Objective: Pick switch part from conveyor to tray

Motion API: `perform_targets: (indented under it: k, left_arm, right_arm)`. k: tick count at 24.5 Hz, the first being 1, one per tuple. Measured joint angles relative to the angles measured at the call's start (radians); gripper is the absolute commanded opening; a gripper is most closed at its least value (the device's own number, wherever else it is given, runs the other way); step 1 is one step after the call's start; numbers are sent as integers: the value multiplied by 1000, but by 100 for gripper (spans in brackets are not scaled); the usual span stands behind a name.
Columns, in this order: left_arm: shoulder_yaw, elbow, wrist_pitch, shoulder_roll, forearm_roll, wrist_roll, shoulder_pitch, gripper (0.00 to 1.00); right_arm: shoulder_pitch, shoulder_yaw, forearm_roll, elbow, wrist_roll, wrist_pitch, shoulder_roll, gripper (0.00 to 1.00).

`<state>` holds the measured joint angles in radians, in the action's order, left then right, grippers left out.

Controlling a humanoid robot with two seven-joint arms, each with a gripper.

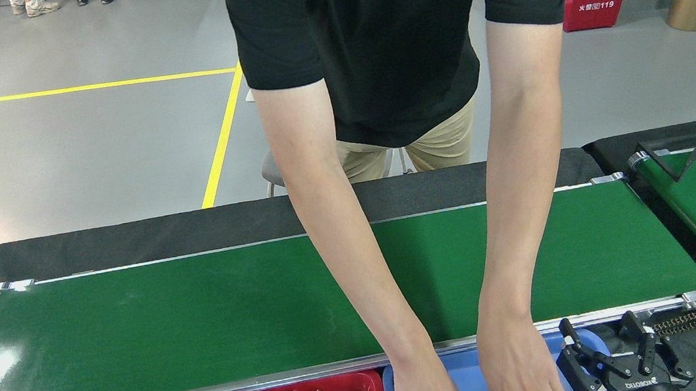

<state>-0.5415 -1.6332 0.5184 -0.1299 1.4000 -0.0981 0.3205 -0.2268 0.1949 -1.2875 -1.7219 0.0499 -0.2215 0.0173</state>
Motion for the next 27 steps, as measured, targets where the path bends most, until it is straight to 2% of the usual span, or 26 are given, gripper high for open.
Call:
perform_targets:
  k: [2, 4, 8, 14, 27]
  left_arm:
    - [12, 2, -3, 0, 0, -3, -37, 100]
    - [87, 6, -2, -16, 13, -4, -107, 100]
    - [182, 26, 2, -42, 41, -1, -192, 100]
    - [173, 66, 2, -45, 42, 1, -193, 100]
    - [105, 102, 7, -88, 41, 1, -103, 100]
  right_arm:
    - [0, 4, 0, 0, 0, 17, 0, 99]
    - [-4, 34, 0, -1, 1, 34, 0, 99]
    - [-72, 98, 11, -25, 6, 45, 0, 99]
    - [-122, 100, 16, -33, 0, 41, 0, 99]
    - [-124, 104, 24, -33, -4, 44, 7, 99]
